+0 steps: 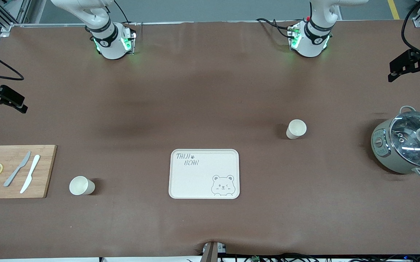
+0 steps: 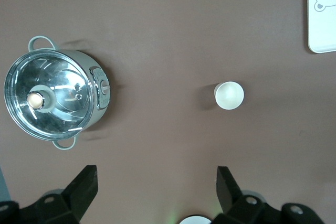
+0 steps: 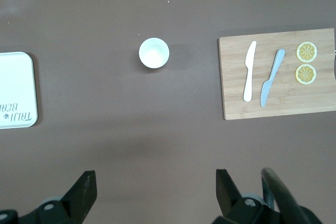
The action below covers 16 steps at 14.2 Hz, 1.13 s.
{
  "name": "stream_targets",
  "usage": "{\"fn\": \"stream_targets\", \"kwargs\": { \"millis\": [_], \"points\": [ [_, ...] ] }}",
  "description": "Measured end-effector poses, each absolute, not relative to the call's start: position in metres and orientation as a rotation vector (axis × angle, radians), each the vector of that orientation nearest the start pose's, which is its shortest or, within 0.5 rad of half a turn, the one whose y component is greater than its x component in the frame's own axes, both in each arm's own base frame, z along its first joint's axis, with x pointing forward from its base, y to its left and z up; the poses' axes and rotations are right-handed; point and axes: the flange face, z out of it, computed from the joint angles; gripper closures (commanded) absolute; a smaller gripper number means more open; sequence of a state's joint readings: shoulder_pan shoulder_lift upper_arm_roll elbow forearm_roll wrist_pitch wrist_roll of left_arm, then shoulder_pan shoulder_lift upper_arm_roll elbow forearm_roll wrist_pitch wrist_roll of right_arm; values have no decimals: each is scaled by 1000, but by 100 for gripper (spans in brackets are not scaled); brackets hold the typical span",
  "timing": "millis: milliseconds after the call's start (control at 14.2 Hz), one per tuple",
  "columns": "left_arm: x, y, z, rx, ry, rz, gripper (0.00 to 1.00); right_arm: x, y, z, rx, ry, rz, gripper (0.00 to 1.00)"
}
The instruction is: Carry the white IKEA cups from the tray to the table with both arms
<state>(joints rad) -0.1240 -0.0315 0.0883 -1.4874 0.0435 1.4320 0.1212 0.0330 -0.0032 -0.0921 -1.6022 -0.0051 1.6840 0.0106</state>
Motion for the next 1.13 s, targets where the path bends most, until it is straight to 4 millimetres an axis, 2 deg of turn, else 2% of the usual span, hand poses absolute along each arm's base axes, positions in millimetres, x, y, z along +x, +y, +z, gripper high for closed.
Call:
{"fn": "stream_targets", "kwargs": {
  "millis": [212, 424, 565, 918, 1129],
  "points": [
    [540, -22, 654, -3107, 259, 32, 0, 563, -32, 621, -3142, 105, -124, 0],
    [567, -28, 619, -3106, 268, 58, 0, 563, -32, 621, -3141, 104, -124, 0],
    [578, -31, 605, -3103, 274, 73, 0, 563, -32, 621, -3141, 105, -124, 0],
    [581, -27, 626, -3104, 255, -33, 0, 563, -32, 621, -3141, 104, -125, 0],
    [580, -26, 631, -3103, 259, -51, 0, 563, -32, 621, -3141, 104, -125, 0]
  ]
}}
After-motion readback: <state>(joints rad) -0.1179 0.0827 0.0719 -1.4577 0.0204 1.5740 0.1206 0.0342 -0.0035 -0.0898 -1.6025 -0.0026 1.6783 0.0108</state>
